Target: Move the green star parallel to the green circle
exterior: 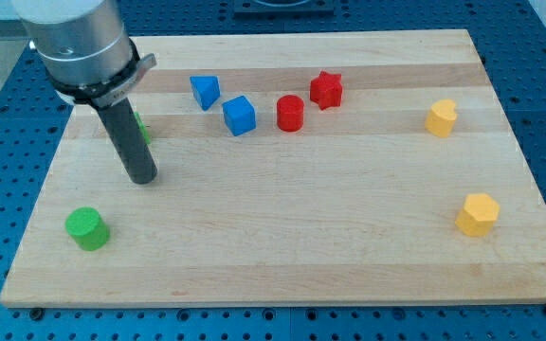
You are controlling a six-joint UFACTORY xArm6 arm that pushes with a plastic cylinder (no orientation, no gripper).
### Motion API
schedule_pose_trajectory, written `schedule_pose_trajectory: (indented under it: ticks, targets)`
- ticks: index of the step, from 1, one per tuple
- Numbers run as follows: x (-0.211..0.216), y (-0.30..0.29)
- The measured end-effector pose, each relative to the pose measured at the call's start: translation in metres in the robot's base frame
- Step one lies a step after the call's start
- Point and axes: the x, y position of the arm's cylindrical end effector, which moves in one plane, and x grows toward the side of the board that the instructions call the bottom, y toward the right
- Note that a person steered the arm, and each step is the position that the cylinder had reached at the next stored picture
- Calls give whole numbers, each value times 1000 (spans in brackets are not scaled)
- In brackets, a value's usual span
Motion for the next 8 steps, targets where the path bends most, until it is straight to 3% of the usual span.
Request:
schedule_pose_trajectory:
  ticks: [3, 4, 5, 8]
  targets:
    - [-5, -114]
    - [-70, -115]
    - [-108, -79]
    - [-46, -64]
